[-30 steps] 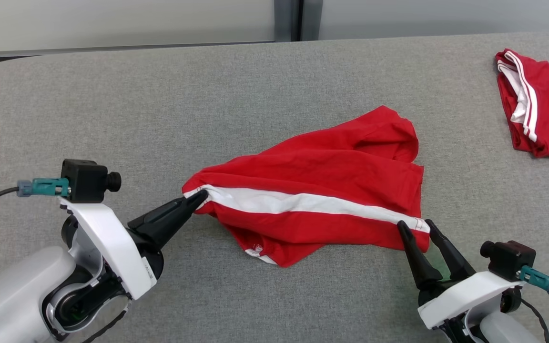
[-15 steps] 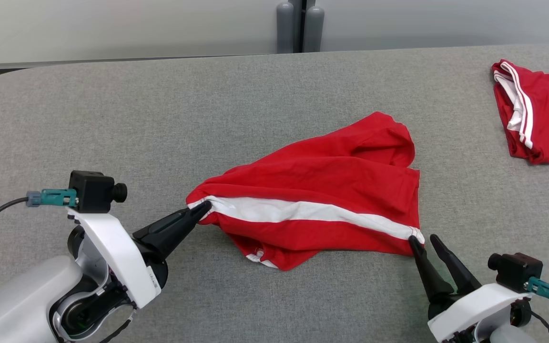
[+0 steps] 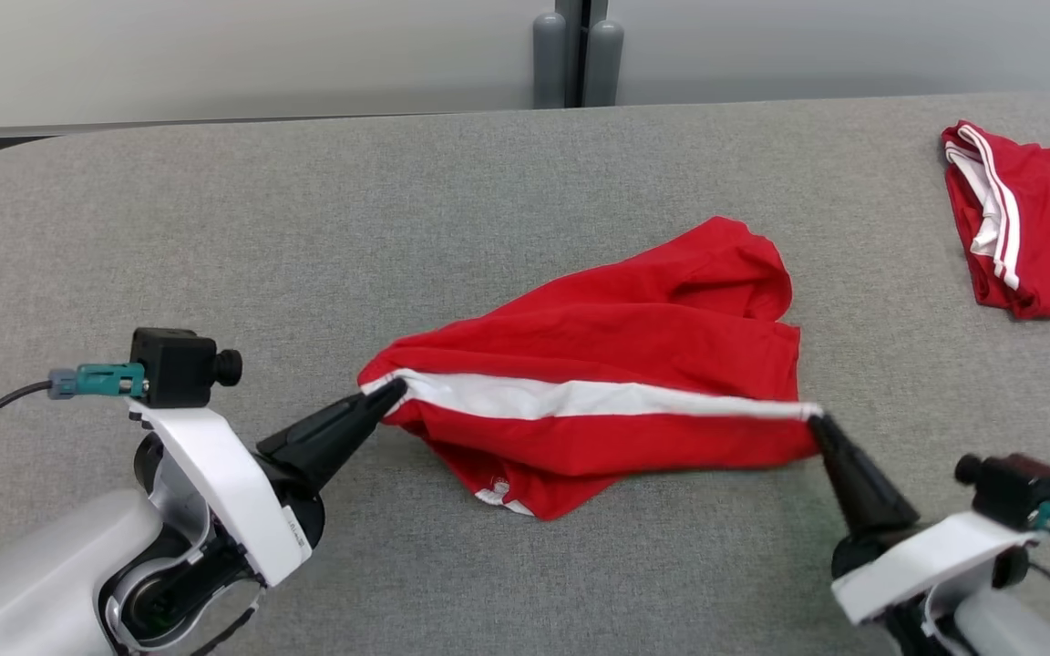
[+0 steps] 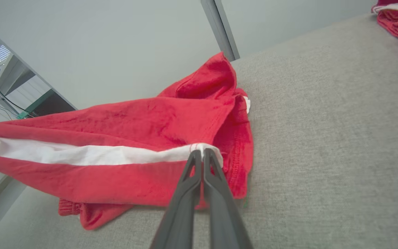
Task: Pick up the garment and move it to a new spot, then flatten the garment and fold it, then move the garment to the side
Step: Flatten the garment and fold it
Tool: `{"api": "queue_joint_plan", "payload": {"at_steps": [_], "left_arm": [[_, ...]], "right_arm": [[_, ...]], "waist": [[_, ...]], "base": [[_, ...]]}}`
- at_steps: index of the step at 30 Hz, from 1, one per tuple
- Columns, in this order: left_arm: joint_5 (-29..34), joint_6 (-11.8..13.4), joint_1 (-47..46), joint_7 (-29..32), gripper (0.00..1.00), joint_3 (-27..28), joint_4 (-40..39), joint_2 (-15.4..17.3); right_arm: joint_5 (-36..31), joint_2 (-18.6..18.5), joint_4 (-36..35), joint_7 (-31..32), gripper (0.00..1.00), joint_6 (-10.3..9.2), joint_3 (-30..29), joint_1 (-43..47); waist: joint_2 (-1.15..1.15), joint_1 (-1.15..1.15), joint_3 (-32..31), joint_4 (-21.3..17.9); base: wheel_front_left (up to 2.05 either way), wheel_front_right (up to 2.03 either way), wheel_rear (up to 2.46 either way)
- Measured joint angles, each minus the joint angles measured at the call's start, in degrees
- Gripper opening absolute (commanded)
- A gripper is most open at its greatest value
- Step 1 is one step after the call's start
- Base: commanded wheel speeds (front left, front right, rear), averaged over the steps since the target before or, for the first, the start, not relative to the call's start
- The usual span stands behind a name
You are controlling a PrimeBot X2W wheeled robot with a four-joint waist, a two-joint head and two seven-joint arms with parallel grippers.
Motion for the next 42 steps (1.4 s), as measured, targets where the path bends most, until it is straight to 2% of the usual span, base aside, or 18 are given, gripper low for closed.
{"api": "queue_joint_plan", "payload": {"at_steps": [4,7,12,16,20,24,26,29,32,33,37,42], "left_arm": [[0.11,0.00,-1.79,-0.97,0.00,1.45,-1.01,-0.16],[0.04,0.00,-6.83,0.47,0.00,3.15,-1.78,-0.51],[1.67,0.00,-20.66,4.15,0.00,7.16,0.33,-1.88],[4.83,0.00,-33.35,5.53,0.00,9.62,4.00,-5.71],[7.92,-0.01,-43.98,3.08,0.00,10.74,5.80,-10.33],[9.83,0.00,-47.70,-2.50,0.00,9.56,4.99,-11.32],[9.58,0.00,-46.53,-5.01,0.00,7.44,3.47,-10.62],[11.07,-0.01,-39.91,-8.01,0.00,-0.87,-1.64,-6.38],[11.51,-0.01,-32.06,-10.38,0.00,-5.54,-4.58,-3.43],[11.51,-0.01,-32.06,-10.38,0.00,-5.54,-4.58,-3.43],[15.60,-0.01,-19.68,-11.32,0.00,-7.76,-8.32,-0.93],[20.03,-0.01,-1.87,-11.56,0.00,-8.04,-10.05,1.20]], "right_arm": [[-1.43,-0.56,-4.16,-0.01,0.00,0.00,-5.17,-2.48],[-2.93,-2.12,-6.69,0.00,0.00,0.00,-8.95,-8.37],[-6.06,-4.23,-6.64,-0.01,0.00,0.00,-11.76,-26.21],[-8.75,-3.90,-4.38,-0.01,0.00,0.00,-12.41,-41.84],[-11.55,-3.60,-4.74,-0.01,0.00,0.00,-15.61,-52.22],[-13.24,-3.97,-8.65,-0.01,0.00,0.00,-19.00,-54.21],[-13.10,-4.82,-11.51,-0.01,0.00,0.00,-19.58,-51.48],[-10.88,-7.89,-16.08,0.00,0.00,0.00,-17.62,-38.33],[-8.65,-10.92,-18.47,-0.01,0.00,0.00,-16.22,-25.40],[-8.65,-10.92,-18.47,-0.01,0.00,0.00,-16.22,-25.40],[-5.49,-11.87,-21.58,-0.01,0.00,0.00,-18.60,-8.95],[-1.26,-10.74,-26.97,1.40,0.00,0.00,-22.46,9.25]], "waist": [[0.00,0.00,0.35,-0.41],[0.00,0.00,1.48,-1.19],[0.00,0.00,5.10,-3.32],[0.00,0.00,9.10,-5.45],[0.00,0.00,13.34,-7.34],[0.00,0.00,16.13,-8.79],[0.00,0.00,16.16,-9.01],[0.00,0.00,14.61,-8.27],[0.00,0.00,13.16,-7.40],[0.00,0.00,13.16,-7.40],[0.00,0.00,11.15,-6.77],[0.00,0.00,8.41,-6.58]], "base": [[0.00,0.00,0.00],[0.00,0.00,0.00],[0.00,0.00,0.00],[0.00,0.00,0.00],[0.00,0.00,0.00],[0.00,0.00,0.00],[0.00,0.00,0.00],[0.00,0.00,0.00],[0.00,0.00,0.00],[0.00,0.00,0.00],[0.00,0.00,0.00],[0.00,0.00,0.00]]}}
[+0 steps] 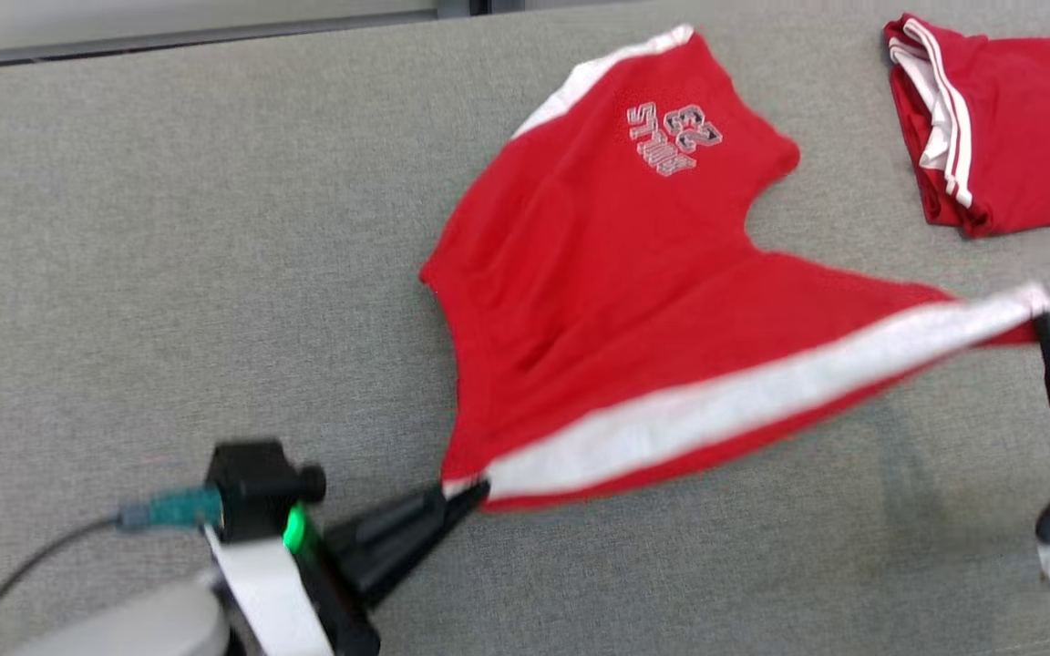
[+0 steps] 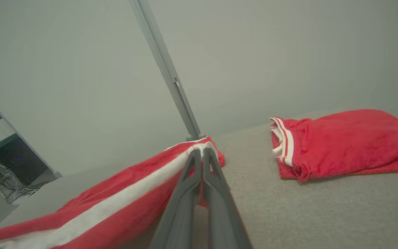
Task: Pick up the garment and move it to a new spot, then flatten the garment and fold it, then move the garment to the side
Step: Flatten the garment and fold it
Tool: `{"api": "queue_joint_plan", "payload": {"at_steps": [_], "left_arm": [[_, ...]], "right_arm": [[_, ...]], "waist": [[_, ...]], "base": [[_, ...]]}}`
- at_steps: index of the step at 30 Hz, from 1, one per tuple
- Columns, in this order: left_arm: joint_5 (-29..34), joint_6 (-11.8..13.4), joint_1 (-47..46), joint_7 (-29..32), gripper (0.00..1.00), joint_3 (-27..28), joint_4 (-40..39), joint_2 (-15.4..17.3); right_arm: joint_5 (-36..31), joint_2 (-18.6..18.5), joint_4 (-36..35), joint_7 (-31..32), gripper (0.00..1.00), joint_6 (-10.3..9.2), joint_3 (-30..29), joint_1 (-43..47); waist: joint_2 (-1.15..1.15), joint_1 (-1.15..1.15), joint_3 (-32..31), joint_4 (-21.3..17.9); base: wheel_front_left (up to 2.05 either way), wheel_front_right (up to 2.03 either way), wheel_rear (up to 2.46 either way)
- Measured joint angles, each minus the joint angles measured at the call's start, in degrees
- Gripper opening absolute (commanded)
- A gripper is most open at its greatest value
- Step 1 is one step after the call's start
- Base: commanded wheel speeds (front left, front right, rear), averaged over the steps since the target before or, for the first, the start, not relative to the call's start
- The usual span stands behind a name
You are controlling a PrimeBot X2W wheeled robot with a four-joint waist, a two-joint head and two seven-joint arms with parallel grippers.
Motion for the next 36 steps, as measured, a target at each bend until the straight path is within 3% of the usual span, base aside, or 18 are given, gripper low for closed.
{"api": "queue_joint_plan", "payload": {"at_steps": [8,11,14,21,24,28,36], "left_arm": [[3.34,0.03,11.99,3.05,0.00,-0.08,-2.57,2.21],[1.91,0.41,12.55,2.30,0.00,0.66,-2.91,1.30],[-3.86,0.37,12.80,0.96,0.00,3.37,-1.99,-1.72],[-21.60,0.16,11.21,1.51,0.00,7.75,0.11,-10.22],[-28.18,0.09,9.51,3.11,0.00,10.74,1.14,-11.95],[-31.75,0.09,7.65,4.90,0.00,14.88,3.01,-13.15],[-32.65,0.02,4.15,9.53,0.00,20.48,7.69,-17.35]], "right_arm": [[4.48,-0.60,-12.22,7.10,0.00,0.00,-8.23,17.14],[3.81,-0.27,-14.79,9.40,0.00,0.00,-11.76,19.32],[0.57,0.26,-14.48,12.40,0.00,0.00,-13.86,18.13],[-4.50,2.27,-7.10,21.07,0.00,-0.01,-10.82,3.13],[-5.14,1.87,-2.12,24.58,0.00,-0.01,-8.11,-5.56],[-5.33,0.57,4.54,27.31,0.00,0.00,-5.66,-16.02],[-6.02,-1.99,16.26,29.47,0.00,-0.01,1.04,-31.40]], "waist": [[0.00,0.00,-2.66,2.27],[0.00,0.00,-3.52,3.45],[0.00,0.00,-4.28,4.57],[0.00,0.00,-3.73,6.81],[0.00,0.00,-2.38,7.61],[0.00,0.00,-0.12,9.17],[0.00,0.00,4.95,13.17]], "base": [[0.00,0.00,0.00],[0.00,0.00,0.00],[0.00,0.00,0.00],[0.00,0.00,0.00],[0.00,0.00,0.00],[0.00,0.00,0.00],[0.00,0.00,0.00]]}}
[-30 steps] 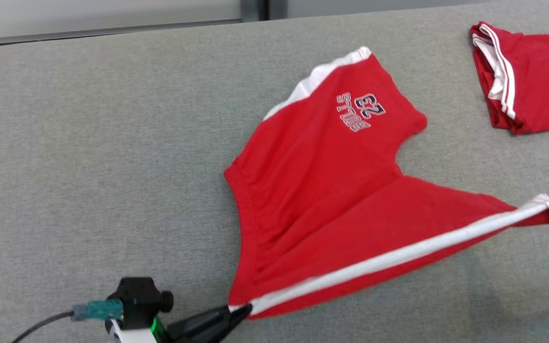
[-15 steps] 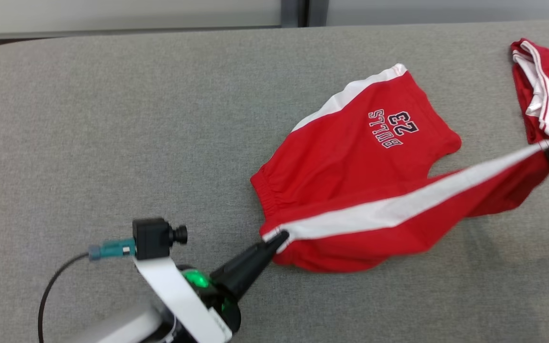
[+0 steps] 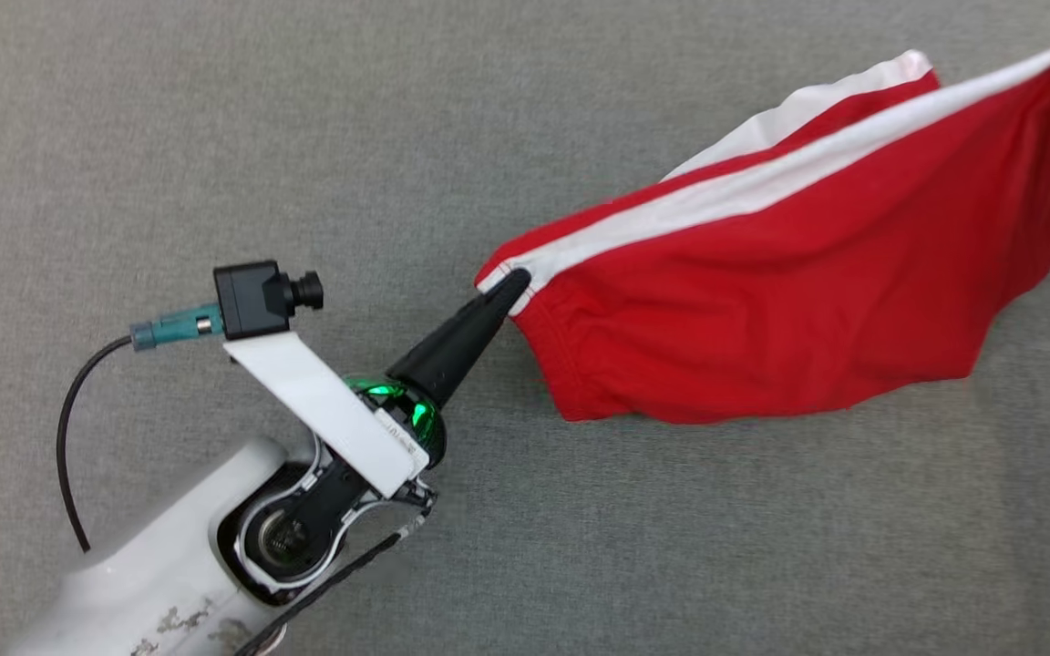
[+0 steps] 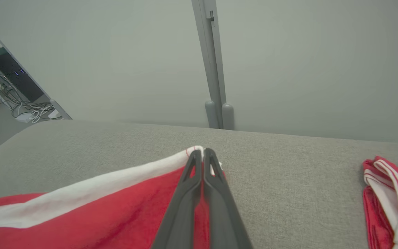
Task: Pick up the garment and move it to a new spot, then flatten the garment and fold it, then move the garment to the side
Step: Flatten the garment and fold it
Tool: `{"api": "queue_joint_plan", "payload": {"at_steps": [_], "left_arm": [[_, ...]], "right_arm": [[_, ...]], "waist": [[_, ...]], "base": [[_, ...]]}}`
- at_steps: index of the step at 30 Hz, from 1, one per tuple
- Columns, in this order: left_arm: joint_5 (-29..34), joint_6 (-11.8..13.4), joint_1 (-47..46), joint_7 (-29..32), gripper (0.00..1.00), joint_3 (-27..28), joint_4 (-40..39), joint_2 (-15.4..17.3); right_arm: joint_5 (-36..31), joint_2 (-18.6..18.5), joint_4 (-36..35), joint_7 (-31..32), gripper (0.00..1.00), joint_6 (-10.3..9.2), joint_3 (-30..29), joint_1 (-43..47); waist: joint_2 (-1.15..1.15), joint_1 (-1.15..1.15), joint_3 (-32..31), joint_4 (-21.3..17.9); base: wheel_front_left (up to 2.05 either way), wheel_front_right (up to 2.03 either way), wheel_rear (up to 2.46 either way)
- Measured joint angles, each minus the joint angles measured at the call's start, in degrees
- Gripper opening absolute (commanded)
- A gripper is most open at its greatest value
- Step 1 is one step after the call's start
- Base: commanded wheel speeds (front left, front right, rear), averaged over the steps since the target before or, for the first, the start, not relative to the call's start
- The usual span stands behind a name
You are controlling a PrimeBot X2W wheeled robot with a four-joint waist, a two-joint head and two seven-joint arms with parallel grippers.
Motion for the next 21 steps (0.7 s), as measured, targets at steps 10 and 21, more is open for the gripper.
{"api": "queue_joint_plan", "payload": {"at_steps": [10,21], "left_arm": [[3.30,-0.01,-3.52,4.10,0.00,3.04,6.95,-4.95],[9.32,-0.08,-3.28,2.30,1.00,3.12,11.43,-6.39]], "right_arm": [[-0.09,0.27,13.11,-1.68,0.00,0.01,9.18,-13.38],[7.75,-1.41,18.16,-8.82,1.00,0.01,12.43,-13.80]], "waist": [[0.00,0.00,5.91,3.25],[0.00,0.00,5.49,3.64]], "base": [[0.00,0.00,0.00],[0.00,0.00,0.00]]}}
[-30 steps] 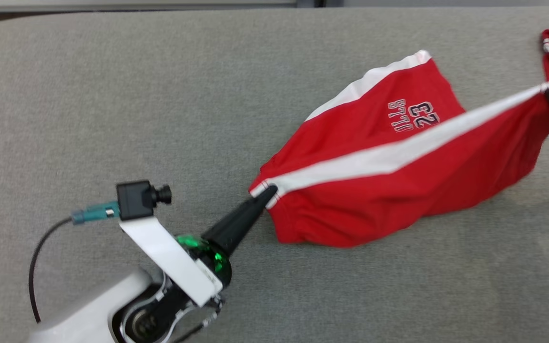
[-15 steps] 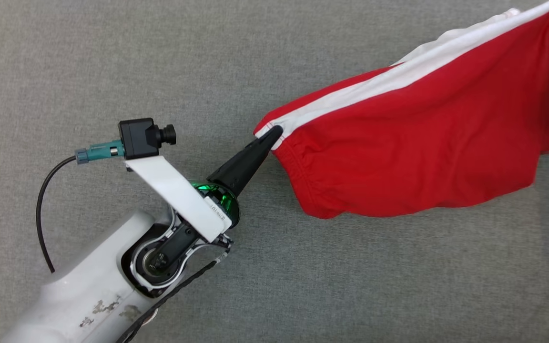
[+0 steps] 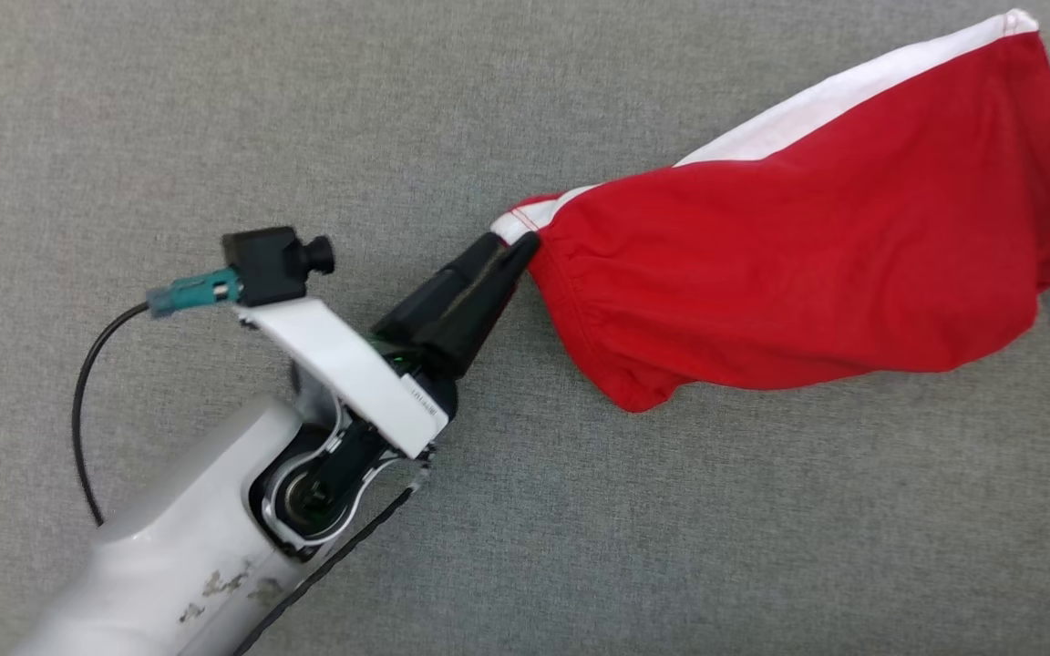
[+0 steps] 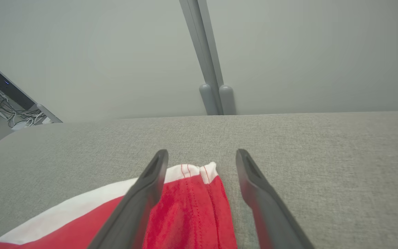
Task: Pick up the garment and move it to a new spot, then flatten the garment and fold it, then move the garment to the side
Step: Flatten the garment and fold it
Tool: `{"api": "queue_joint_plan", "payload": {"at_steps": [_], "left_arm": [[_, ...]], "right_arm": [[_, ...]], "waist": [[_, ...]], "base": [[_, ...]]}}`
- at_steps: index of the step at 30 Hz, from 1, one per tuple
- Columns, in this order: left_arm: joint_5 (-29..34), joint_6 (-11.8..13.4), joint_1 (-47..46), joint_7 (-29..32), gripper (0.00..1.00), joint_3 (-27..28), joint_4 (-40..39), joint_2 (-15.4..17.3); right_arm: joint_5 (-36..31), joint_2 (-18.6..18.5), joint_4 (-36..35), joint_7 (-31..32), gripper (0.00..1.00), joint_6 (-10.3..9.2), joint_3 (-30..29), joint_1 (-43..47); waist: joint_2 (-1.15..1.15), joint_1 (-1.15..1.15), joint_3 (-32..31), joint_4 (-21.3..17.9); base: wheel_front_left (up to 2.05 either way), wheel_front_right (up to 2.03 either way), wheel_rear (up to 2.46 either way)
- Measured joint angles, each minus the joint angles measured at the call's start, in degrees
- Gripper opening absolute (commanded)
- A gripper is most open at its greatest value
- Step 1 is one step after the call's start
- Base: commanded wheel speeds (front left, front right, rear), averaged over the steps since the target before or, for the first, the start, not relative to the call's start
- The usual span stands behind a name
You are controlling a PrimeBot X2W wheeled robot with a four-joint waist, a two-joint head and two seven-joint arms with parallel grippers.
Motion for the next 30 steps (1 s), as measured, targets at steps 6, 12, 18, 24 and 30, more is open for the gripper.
{"api": "queue_joint_plan", "payload": {"at_steps": [6,12,18,24,30], "left_arm": [[20.03,1.96,2.55,-12.18,1.00,-2.12,6.87,3.67],[44.11,12.51,13.77,-12.76,1.00,12.12,0.64,-4.58],[61.21,14.92,26.43,-12.80,1.00,19.94,-5.73,-13.21],[70.06,13.22,32.03,-12.81,1.00,22.25,-6.82,-16.80],[72.59,12.03,33.37,-12.81,1.00,23.13,-6.88,-17.50]], "right_arm": [[1.48,-4.88,-0.37,-3.52,1.00,-0.01,0.24,9.16],[-0.74,-4.94,-0.57,-7.79,1.00,-0.01,1.51,18.59],[-4.33,-1.96,4.45,-10.37,1.00,0.00,0.56,19.76],[-7.60,0.12,15.73,-5.30,1.00,0.01,0.13,14.36],[-12.05,0.75,25.98,-2.68,1.00,0.00,-0.93,9.98]], "waist": [[0.00,0.00,-3.64,-0.89],[0.00,0.00,-8.02,-0.48],[0.00,0.00,-10.30,3.63],[0.00,0.00,-11.82,9.18],[0.00,0.00,-12.29,12.00]], "base": [[0.00,0.00,0.00],[0.00,0.00,0.00],[0.00,0.00,0.00],[0.00,0.00,0.00],[0.00,0.00,0.00]]}}
